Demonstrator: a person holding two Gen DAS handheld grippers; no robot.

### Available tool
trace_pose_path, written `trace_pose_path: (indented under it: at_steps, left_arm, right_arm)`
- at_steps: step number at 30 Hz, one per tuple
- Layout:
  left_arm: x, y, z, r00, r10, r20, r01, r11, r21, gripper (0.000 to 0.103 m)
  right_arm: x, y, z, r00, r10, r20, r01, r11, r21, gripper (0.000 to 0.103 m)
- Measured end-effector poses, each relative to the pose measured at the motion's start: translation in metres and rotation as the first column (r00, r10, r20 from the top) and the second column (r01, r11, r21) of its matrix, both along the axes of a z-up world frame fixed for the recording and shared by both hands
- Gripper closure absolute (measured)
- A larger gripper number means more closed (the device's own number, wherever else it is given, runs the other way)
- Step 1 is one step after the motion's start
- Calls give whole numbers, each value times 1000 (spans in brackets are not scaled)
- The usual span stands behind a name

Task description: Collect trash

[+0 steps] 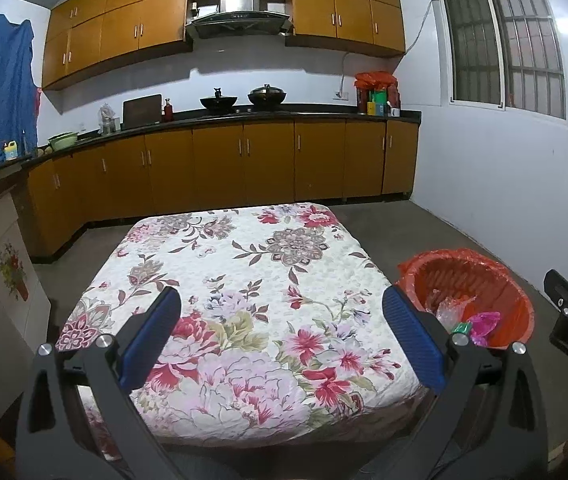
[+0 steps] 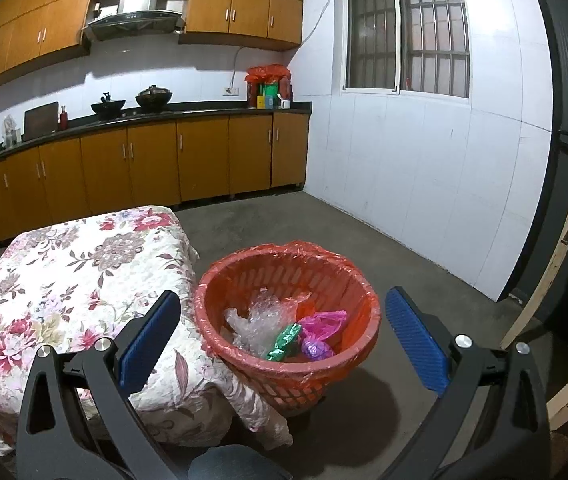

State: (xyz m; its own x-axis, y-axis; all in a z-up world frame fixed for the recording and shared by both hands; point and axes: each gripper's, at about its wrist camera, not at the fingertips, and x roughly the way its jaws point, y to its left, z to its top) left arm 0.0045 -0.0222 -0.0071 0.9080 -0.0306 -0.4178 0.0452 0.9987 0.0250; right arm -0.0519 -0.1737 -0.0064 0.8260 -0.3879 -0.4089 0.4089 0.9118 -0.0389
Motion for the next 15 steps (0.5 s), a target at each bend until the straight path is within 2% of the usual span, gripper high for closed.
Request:
trace_pose_path:
  at_steps: [15]
  left_arm:
    - [-8,6,3,1000,11,0,-11,1000,-27,4]
  right_arm:
    - [-5,2,4,1000,6,14,-6,1000,3,2]
